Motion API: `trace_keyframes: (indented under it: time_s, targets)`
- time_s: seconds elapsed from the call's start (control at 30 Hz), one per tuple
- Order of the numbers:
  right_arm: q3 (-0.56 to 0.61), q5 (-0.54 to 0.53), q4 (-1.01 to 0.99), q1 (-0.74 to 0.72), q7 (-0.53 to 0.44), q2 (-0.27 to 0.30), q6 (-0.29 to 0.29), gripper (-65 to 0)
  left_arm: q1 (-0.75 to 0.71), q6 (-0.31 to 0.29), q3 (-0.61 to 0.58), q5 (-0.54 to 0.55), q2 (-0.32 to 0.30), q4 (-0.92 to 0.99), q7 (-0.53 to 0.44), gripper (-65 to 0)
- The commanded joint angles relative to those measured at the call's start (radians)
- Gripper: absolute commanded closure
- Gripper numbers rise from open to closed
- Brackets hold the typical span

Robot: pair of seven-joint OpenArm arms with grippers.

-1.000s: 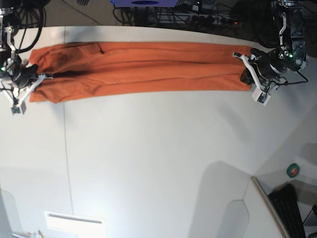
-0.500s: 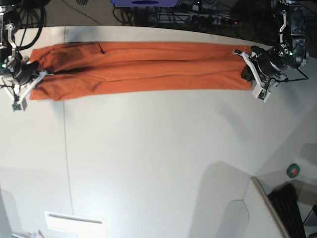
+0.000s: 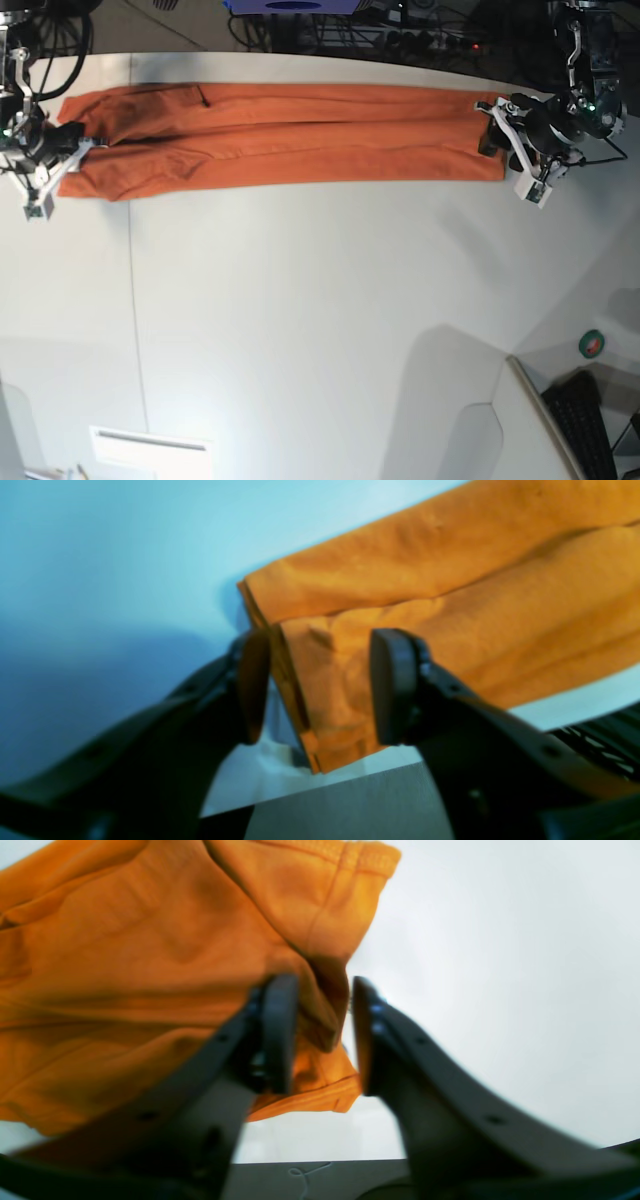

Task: Layout the t-shirt on the table in an organized manner, then fold the t-shirt properly
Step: 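Lay the folded edge down along the collar edge with both grippers, then release the strip end with the left gripper and regrasp it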

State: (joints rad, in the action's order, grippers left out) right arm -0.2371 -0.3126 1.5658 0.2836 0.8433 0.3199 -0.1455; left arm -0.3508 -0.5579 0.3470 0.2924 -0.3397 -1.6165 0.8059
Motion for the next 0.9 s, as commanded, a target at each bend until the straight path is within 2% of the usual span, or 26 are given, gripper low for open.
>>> trace_keyframes:
  time_s: [0.0,0.17,0.2,0.23,0.27,0.3,0.33,0.37,0.47,0.63,0.77,0.87]
  targets:
    - [-0.038,0.003,0.038,0.001,-0.012,0.017,0.005,-21.6,0.003,0.005,0.044,0.006,-0.003,-0.031,-0.012,-34.2]
    - [-0.147,0.002,0.19,0.055,-0.019,-0.008,0.005,-21.6,-0.015,0.005,0.194,0.006,0.095,-0.121,-0.01,-33.9]
    - [-0.149,0.0,0.212,0.062,-0.019,-0.008,0.005,-21.5,-0.021,0.005,0.197,0.006,0.112,-0.133,-0.01,-31.9]
    - [-0.149,-0.001,0.229,0.069,-0.02,-0.015,0.005,-21.2,-0.031,0.005,0.194,0.006,0.13,-0.143,-0.013,-26.7]
    - [-0.147,-0.001,0.236,0.07,-0.029,-0.031,0.004,-19.4,-0.032,0.005,0.185,0.006,0.149,-0.143,-0.015,-17.9]
    - [-0.147,-0.001,0.236,0.07,-0.049,-0.048,0.004,-14.3,-0.034,0.005,0.171,0.006,0.166,-0.136,-0.016,-5.9]
    - [-0.147,0.002,0.236,0.07,-0.068,-0.061,0.002,-7.5,-0.034,0.005,0.165,0.004,0.181,-0.126,-0.018,0.0]
    - [-0.147,0.002,0.235,0.07,-0.083,-0.071,0.002,0.0,-0.032,0.005,0.162,0.004,0.195,-0.109,-0.02,0.0]
    - [-0.147,0.002,0.203,0.059,-0.115,-0.11,0.002,0.0,-0.02,0.005,0.159,0.001,0.222,-0.058,-0.021,0.0]
    - [-0.146,-0.001,0.069,0.01,-0.118,-0.117,0.002,0.0,0.031,0.005,0.16,-0.003,0.221,0.038,-0.027,0.0]
    - [-0.118,-0.001,0.005,0.003,-0.129,-0.137,0.002,0.0,0.086,0.006,0.159,-0.005,0.213,0.18,-0.145,0.0]
    - [-0.08,0.003,-0.023,0.004,-0.166,-0.138,0.002,0.0,0.131,0.008,0.128,-0.005,0.184,0.262,-0.167,0.0]
